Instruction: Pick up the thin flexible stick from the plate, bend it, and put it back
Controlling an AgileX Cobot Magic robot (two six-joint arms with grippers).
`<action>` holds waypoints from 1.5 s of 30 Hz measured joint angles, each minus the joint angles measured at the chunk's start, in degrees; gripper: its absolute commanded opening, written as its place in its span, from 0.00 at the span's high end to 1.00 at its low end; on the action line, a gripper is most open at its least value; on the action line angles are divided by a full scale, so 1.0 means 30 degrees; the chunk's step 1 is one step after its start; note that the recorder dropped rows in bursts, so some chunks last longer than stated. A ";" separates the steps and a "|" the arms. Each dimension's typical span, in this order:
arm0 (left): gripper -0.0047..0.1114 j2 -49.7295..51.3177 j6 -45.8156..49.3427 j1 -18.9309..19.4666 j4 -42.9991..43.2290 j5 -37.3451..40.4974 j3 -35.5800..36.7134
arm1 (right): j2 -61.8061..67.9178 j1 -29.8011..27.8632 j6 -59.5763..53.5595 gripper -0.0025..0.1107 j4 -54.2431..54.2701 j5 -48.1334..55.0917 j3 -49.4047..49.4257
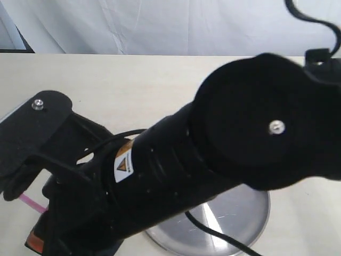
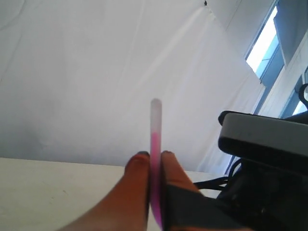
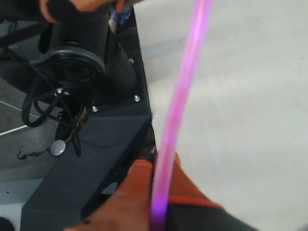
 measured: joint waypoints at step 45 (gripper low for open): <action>0.84 -0.0071 0.0976 0.0000 0.1225 1.1202 0.1183 | 0.0484 -0.4474 2.2766 0.99 -2.0685 -0.2044 0.5434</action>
